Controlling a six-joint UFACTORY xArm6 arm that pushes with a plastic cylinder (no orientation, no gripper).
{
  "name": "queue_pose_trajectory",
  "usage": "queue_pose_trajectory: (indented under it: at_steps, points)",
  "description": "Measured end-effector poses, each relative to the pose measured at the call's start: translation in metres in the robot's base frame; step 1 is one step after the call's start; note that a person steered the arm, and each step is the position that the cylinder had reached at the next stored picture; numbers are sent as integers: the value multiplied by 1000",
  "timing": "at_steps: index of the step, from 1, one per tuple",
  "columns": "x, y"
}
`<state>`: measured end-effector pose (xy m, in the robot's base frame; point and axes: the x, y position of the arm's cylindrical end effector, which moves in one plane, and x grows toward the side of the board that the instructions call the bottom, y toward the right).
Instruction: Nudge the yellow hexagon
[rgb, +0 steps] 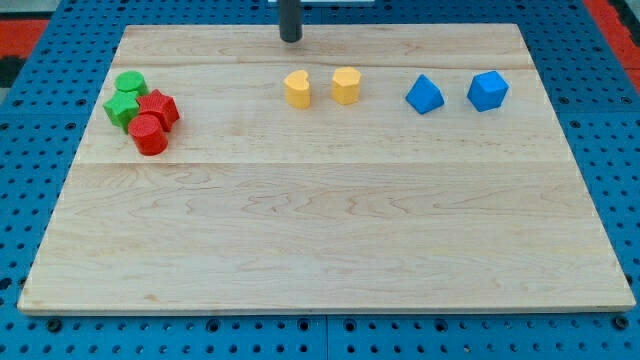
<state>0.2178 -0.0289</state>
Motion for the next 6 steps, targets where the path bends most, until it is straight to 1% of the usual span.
queue_pose_trajectory:
  at_steps: [1,2,3,4,5,6]
  points:
    - [27,44]
    - [61,45]
    - [71,48]
    - [71,48]
    - [59,35]
    - [19,-52]
